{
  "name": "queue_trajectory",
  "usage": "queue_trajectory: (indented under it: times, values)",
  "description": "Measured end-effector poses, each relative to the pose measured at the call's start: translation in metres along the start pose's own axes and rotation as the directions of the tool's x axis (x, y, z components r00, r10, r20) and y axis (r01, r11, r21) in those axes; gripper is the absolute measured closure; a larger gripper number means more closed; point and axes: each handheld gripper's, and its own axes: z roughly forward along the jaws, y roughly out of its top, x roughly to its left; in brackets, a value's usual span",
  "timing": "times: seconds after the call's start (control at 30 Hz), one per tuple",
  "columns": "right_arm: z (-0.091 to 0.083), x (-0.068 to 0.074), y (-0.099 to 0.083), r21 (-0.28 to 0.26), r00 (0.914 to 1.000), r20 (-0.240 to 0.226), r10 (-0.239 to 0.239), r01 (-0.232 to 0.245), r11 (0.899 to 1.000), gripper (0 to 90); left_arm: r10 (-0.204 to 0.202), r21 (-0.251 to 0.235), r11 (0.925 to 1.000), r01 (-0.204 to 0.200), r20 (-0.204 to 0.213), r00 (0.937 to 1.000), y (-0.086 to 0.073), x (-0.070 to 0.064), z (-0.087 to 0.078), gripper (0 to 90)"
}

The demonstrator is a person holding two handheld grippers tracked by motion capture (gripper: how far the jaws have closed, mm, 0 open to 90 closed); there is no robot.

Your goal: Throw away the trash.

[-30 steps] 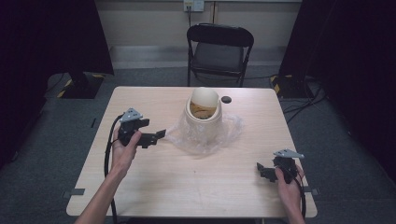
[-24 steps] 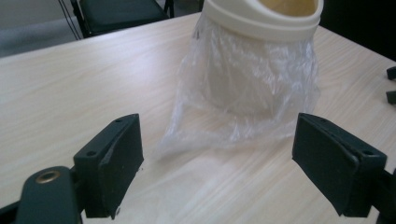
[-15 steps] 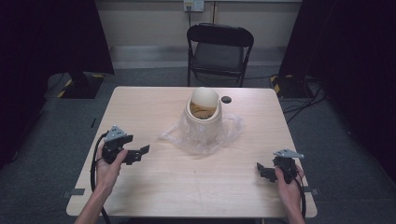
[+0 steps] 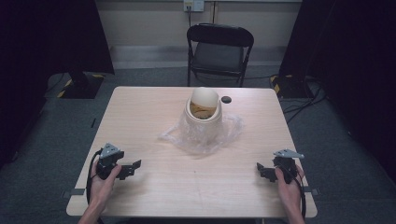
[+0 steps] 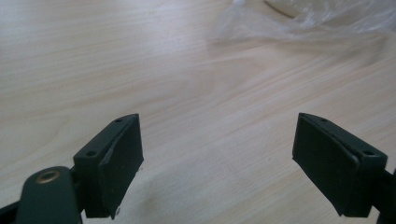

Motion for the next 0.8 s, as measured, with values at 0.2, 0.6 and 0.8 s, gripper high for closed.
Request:
queue_trajectory:
  times: [0.2,0.6,0.8]
  values:
    - [0.000,0.000,0.000,0.000,1.0000,0.000,0.000,0.000,1.000,11.2,-0.011,0.043,0.9990,0.012,-0.022,0.9997,-0.011,0.003,0.007,15.9]
    - [0.000,0.000,0.000,0.000,1.0000,0.000,0.000,0.000,1.000,11.2,0.069,0.082,0.9946,-0.063,-0.073,0.9950,-0.020,-0.007,0.017,14.8]
    - [0.000,0.000,0.000,0.000,1.0000,0.000,0.000,0.000,1.000,11.2,0.058,0.078,0.9956,-0.053,-0.062,0.9964,-0.020,-0.007,0.019,13.6]
